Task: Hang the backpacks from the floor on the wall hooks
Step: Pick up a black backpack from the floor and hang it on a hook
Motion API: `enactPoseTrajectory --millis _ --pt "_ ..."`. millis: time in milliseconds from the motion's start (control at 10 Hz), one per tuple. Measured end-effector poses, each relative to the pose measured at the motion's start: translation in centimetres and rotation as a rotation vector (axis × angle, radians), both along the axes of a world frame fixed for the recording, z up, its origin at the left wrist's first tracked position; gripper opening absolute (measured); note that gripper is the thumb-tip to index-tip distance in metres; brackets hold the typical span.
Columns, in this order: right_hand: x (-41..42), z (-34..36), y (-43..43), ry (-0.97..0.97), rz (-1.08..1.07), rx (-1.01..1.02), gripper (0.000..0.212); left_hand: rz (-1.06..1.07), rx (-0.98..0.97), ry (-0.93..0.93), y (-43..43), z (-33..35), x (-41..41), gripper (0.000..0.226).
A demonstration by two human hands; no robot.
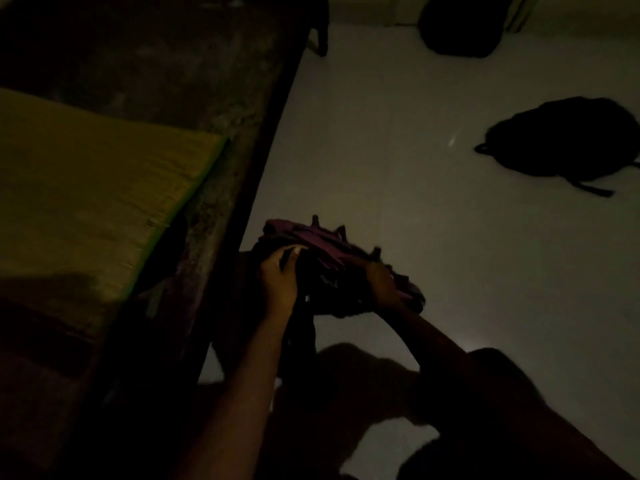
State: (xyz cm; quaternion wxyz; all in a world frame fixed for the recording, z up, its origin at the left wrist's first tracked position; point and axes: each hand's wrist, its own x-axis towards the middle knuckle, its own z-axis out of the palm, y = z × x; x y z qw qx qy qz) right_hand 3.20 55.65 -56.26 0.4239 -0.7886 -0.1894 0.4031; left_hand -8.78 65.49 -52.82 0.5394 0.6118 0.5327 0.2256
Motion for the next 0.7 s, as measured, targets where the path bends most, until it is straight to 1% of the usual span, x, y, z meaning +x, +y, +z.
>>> enactPoseTrajectory --millis 100,200,300,400,500,600,700 --pt "-0.7 12.9 -7.6 -0.029 0.087 0.039 0.018 0.080 -0.193 -0.087 -6.1 13.3 0.9 0.027" --pt "-1.2 20.0 -12.2 0.006 -0.008 0.015 0.020 0.151 -0.401 -0.144 -10.6 18.7 0.8 0.030" --pt "-1.5 24.1 -18.9 -0.056 -0.048 0.041 0.020 0.191 -0.694 -0.097 -16.2 23.2 2.1 0.037" --pt "0.1 24.0 -22.3 -0.035 -0.177 0.052 0.029 0.168 -0.776 -0.039 -18.7 24.4 5.3 0.036" --pt "5.7 24.9 -25.7 0.013 -0.232 0.152 0.034 0.084 -0.784 -0.059 -21.3 26.7 12.8 0.033" --pt "10.6 25.6 -27.5 0.014 -0.224 0.225 0.034 0.042 -0.784 -0.077 -22.8 28.2 17.4 0.034" --pt "17.7 28.0 -30.6 -0.006 -0.226 0.269 0.034 0.026 -0.773 -0.090 -25.5 30.7 23.5 0.037"
